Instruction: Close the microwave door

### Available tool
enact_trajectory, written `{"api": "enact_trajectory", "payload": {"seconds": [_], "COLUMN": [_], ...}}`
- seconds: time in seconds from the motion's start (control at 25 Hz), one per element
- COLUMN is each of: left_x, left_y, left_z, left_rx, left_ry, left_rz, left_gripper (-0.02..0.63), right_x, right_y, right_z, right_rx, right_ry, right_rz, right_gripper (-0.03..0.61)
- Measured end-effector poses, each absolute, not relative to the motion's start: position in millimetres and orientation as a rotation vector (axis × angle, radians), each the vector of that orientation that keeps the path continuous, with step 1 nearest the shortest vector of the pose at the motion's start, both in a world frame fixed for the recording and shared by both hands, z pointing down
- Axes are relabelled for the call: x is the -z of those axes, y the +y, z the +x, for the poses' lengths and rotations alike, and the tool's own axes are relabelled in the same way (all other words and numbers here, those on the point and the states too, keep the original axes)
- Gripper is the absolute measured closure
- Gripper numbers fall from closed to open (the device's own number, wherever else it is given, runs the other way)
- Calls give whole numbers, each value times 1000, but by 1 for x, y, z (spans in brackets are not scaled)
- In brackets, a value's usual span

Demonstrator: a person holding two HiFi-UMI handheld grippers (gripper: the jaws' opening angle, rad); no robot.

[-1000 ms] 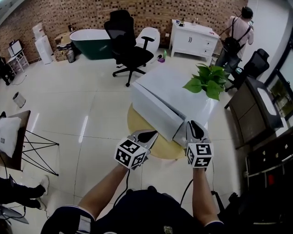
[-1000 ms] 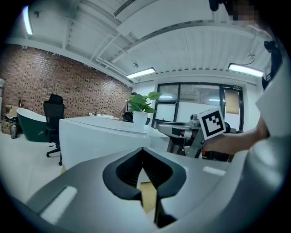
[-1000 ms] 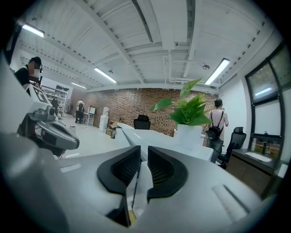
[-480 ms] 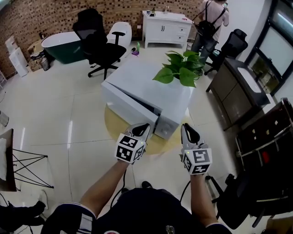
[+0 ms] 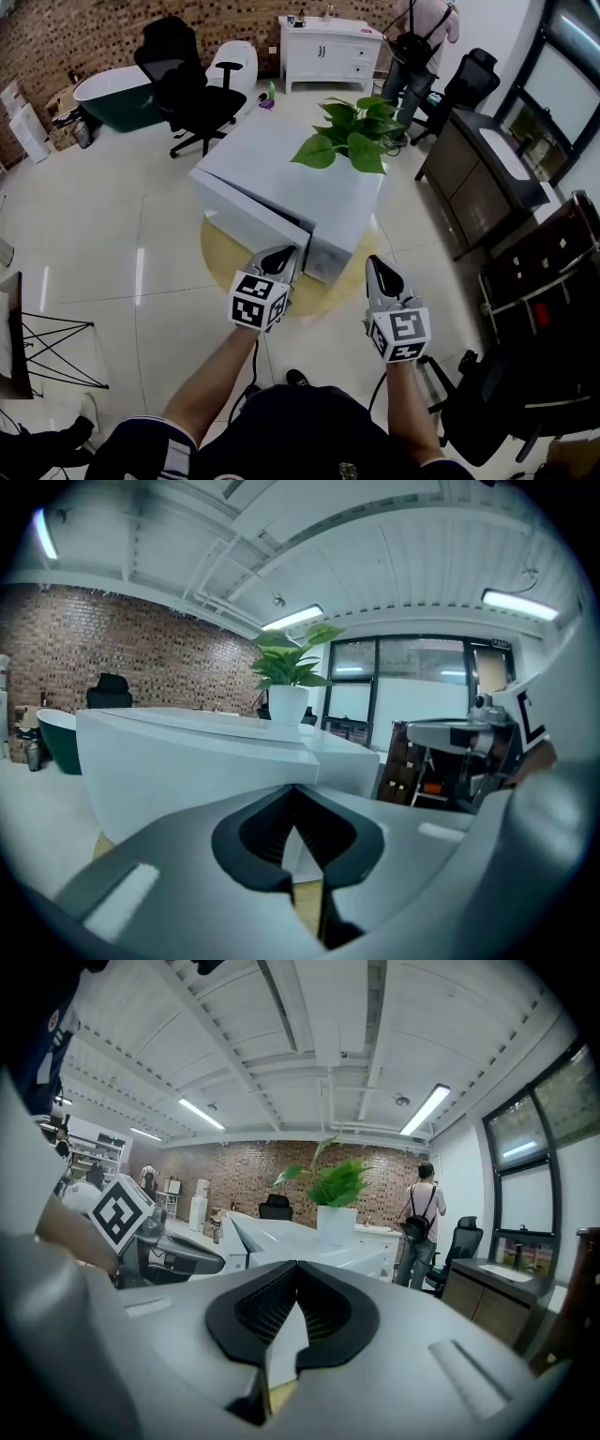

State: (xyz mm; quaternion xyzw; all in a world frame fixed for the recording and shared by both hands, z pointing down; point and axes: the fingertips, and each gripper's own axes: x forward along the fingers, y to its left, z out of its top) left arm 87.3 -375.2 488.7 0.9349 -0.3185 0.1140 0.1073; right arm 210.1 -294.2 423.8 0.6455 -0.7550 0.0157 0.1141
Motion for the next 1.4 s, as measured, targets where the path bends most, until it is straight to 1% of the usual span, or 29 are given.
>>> {"api": "enact_trajectory", "payload": {"seconds": [0.56,0.76,0.92,1.16,1.4], "left_x": [-488,-488,-487,-488,-469], "left_y": [-385,-400,-401,-399,-382], "left_z": [98,113,111,109,99], "left_rx": [-315,-382,-339,-361,-321], "left_ry": [-957,-988,-1002,-991,-977], "left_rz": [2751,2749,2732,2728,2768], "left_gripper": [604,601,601,601,601], "right_x": [-430,-435,-430,-423,-418], "right_y": [-298,-299,-301,-299,-303], "right_z": [228,228,226,222,196], "right_rx": [-59,-72,-53,-40,-32], "right_ry": [-2225,-2235,-2256,-2283,-2343], "right_rz": [1882,1860,1852,1849,1797], "right_gripper": [577,577,577,577,577]}}
